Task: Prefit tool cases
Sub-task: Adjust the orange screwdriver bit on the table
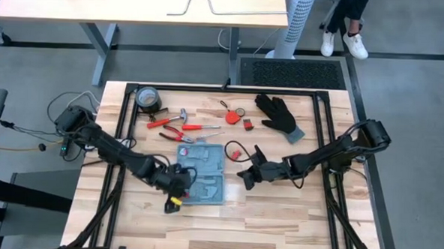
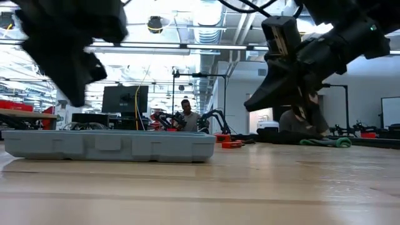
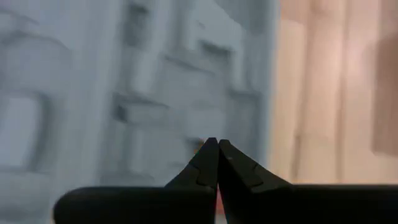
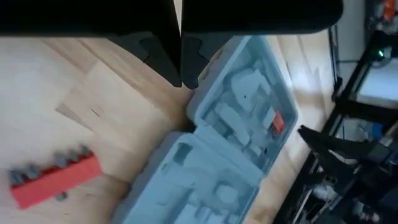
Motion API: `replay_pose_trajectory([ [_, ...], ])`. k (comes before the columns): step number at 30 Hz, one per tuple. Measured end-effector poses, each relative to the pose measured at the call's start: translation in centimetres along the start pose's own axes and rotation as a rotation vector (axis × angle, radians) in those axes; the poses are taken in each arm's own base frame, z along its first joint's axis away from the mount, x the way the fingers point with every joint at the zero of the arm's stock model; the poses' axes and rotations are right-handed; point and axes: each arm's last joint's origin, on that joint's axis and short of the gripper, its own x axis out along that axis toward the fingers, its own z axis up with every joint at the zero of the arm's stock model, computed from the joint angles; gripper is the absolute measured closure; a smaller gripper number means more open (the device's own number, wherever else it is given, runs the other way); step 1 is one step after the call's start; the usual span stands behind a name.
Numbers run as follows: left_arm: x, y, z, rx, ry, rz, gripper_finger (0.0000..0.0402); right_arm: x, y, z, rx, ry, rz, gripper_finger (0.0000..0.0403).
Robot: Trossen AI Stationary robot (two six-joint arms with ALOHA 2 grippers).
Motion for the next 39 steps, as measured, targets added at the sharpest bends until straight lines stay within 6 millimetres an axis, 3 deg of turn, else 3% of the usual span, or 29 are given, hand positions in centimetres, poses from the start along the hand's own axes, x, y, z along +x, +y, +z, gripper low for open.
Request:
replay_pose_trajectory([
  [3, -0.1, -1.1, -0.8, 0.040, 0.000, -0.007, 0.0401, 0.5, 0.0, -0.2, -0.024, 0.006, -0.009, 0.0396],
  [7, -0.2, -1.2, -0.8, 0.047, -0.069, 0.081, 0.0401, 1.3, -0.9, -0.4, 0.005, 0.015, -0.054, 0.0388],
  [11, -0.2, -0.1, 0.9, 0.033, -0.198, 0.151, 0.0401, 1.9, -1.5, -0.9, 0.056, 0.028, -0.084, 0.0387],
  [14, -0.2, 1.6, 3.2, 0.035, -0.293, 0.140, 0.0401, 2.2, -1.8, -1.4, 0.092, 0.037, -0.103, 0.0392],
  [18, -0.5, 5.5, 5.7, 0.006, -0.348, 0.162, 0.0402, 2.2, -2.0, -1.4, 0.154, -0.028, -0.141, 0.0399],
  [27, -0.6, 13.7, 8.9, 0.057, -0.333, 0.137, 0.0401, 2.7, -3.7, 0.8, 0.308, -0.140, -0.234, 0.0401],
  [39, 4.3, 17.4, 14.4, 0.223, -0.164, 0.141, 0.0401, 2.7, -3.7, 0.7, 0.349, -0.118, -0.227, 0.0402],
])
